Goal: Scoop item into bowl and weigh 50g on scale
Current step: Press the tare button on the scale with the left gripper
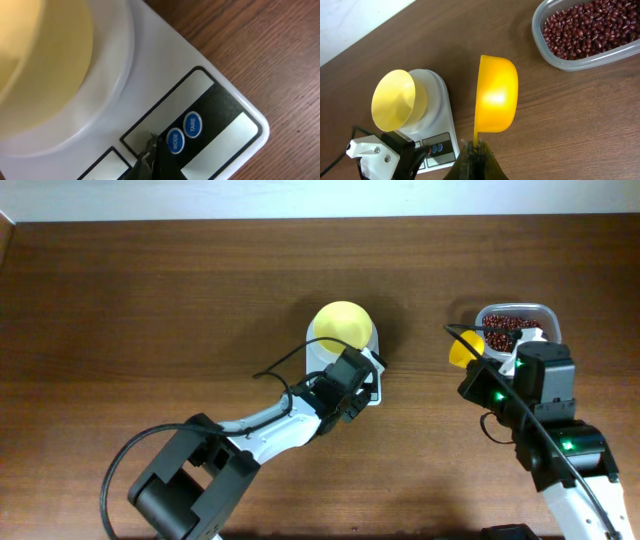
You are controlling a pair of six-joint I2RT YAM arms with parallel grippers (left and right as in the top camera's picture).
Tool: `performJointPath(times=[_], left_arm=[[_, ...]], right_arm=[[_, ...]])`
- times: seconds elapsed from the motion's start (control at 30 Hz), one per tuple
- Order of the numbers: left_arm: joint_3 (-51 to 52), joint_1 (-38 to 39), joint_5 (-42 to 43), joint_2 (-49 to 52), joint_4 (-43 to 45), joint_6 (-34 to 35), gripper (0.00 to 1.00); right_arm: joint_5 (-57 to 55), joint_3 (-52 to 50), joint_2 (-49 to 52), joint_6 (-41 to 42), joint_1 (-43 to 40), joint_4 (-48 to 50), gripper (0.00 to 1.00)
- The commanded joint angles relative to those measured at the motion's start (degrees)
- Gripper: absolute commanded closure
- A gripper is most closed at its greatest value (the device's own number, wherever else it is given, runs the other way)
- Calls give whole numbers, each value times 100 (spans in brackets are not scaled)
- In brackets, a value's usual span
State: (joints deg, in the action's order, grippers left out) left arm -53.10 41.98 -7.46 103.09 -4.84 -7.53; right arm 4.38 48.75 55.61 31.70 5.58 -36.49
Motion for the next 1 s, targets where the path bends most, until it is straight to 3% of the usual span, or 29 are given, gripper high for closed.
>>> performJointPath(times=[0.0, 0.4, 0.47, 0.53, 0.6, 0.97], left_arm=[[-35, -13, 212, 184, -52, -258, 100], [-37, -13, -542, 216, -122, 83, 100], [-37, -13, -326, 216, -273, 225, 100], [-37, -11, 101, 216, -334, -284, 100], [-37, -7, 210, 216, -337, -365, 100], [-35, -13, 234, 374, -291, -411, 100]], right_arm=[[-50, 109, 66, 9, -42, 33, 96], [-50, 109, 66, 7, -42, 31, 96], [-50, 109, 66, 7, -42, 24, 96], [-50, 109, 66, 9, -42, 31, 96], [-50, 109, 66, 9, -42, 31, 96], [-50, 109, 66, 7, -42, 28, 96]])
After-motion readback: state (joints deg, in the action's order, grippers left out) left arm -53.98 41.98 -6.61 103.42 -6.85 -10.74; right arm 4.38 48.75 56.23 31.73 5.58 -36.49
